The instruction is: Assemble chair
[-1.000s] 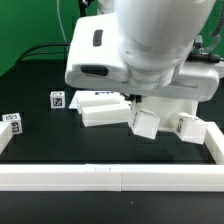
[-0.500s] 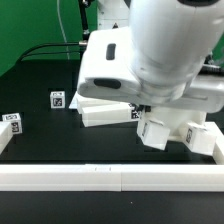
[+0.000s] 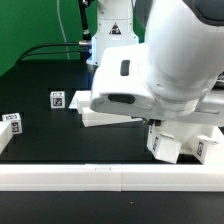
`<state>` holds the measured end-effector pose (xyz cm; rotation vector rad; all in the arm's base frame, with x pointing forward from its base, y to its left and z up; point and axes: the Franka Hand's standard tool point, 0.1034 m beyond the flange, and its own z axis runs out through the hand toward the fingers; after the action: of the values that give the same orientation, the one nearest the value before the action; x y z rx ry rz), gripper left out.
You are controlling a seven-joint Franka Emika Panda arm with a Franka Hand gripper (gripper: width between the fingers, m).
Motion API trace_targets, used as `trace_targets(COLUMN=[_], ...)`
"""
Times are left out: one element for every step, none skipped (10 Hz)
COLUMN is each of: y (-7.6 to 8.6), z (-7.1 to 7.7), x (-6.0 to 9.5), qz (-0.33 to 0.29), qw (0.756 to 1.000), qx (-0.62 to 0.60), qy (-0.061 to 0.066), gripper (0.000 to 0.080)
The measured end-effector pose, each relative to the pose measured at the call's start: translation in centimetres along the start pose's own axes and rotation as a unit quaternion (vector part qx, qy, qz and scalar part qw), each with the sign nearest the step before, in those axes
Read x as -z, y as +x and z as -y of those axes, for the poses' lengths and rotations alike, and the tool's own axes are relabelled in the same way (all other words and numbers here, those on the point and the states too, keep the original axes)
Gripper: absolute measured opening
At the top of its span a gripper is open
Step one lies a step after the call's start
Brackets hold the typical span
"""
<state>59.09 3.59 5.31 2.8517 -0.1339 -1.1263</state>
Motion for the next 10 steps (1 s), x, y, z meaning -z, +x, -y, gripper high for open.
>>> trace_targets(y=[0.1,0.1,0.1,0.1,0.2,0.2,0.8,0.3,0.8,1.6], z=[-0.1,-0.2,-0.2,-0.3,-0.4,-0.4,-0.4,-1.4,-2.1,-2.5], x=[0.0,0.0,0.0,0.0,0.0,0.0,0.4,1.1,2.2,3.6], qz=[-0.002,-0.002,-0.002,-0.002,-0.002,-0.003,-0.02,-0.01,-0.031,-0.071], qw=[1.0,1.0,1.0,1.0,1.0,1.0,1.0,1.0,0.999,0.997], qx=[0.003,0.002,0.001,0.0,0.0,-0.001,-0.001,-0.006,-0.011,-0.013], qy=[0.0,0.0,0.001,0.001,0.001,0.002,0.003,0.005,0.012,0.017], gripper=[0.0029,0.0029,0.0029,0.023,0.043,0.043,0.0564,0.0623,0.0623,0.0644])
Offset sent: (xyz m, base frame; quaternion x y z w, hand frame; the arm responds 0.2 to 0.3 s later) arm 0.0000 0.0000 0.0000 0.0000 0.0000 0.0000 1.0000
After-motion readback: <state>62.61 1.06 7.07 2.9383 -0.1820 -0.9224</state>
